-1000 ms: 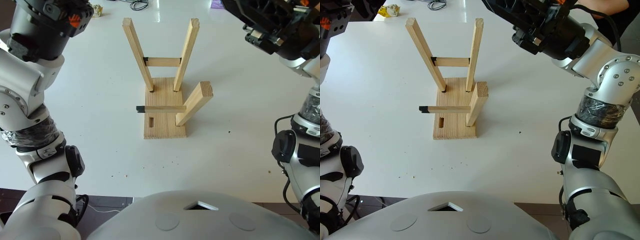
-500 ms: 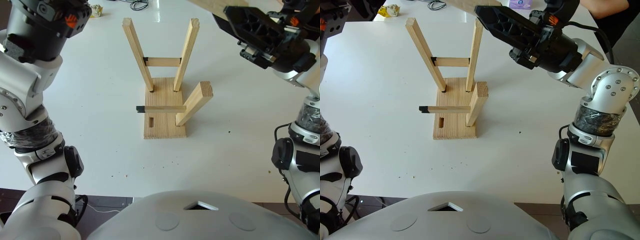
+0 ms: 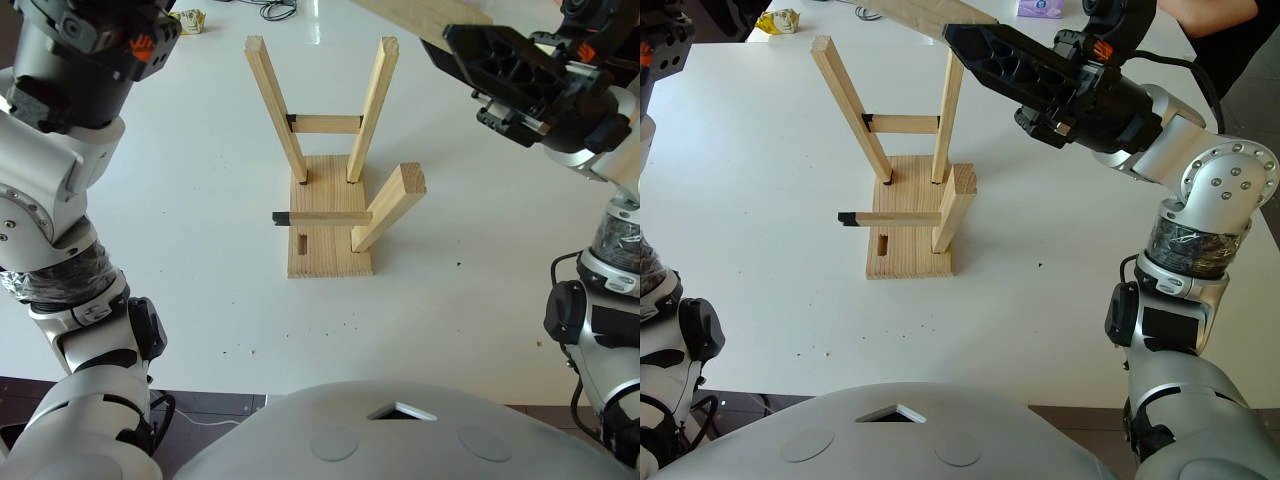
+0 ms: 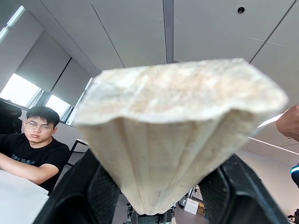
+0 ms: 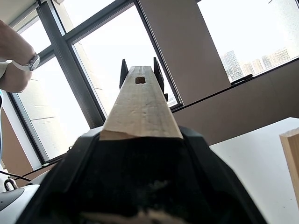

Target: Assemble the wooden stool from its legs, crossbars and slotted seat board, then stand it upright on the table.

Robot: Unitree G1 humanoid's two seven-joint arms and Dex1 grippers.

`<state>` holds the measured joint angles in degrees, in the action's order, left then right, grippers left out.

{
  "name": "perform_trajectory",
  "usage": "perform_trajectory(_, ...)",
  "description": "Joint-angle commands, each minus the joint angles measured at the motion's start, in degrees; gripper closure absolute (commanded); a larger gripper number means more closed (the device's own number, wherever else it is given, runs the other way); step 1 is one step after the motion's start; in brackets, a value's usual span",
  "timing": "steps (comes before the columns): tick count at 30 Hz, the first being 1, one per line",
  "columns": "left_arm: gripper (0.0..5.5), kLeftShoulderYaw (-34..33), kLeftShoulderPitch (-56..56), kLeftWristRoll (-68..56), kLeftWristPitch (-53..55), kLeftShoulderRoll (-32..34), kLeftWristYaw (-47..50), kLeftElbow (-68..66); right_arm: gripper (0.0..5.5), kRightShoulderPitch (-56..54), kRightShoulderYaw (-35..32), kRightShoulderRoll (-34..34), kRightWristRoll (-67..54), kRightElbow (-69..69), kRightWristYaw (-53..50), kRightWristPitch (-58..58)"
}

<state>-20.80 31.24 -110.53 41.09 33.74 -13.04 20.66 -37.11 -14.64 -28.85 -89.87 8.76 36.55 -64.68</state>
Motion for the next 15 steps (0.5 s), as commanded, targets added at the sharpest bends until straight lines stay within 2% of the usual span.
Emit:
perform_trajectory(1,3.35,0.34,1.07,0.71,0.32,1.17,-1.4,1.7,2.77,-1.21,0.82,-1.51,1.25,-1.75,-1.35,-0.27)
perform_trajectory(9,3.38,0.07,0.53,5.79,-0.16,1.74,-3.35,2.21,1.66,-0.11,0.63,-3.46,5.74,-1.72,2.5,1.57)
perform_trajectory(15,3.45,-0.72,0.67,13.77,1.08,5.77,-9.76,-0.78,0.81,3.69,-0.09,-6.33,11.8,-0.83,8.22,4.13)
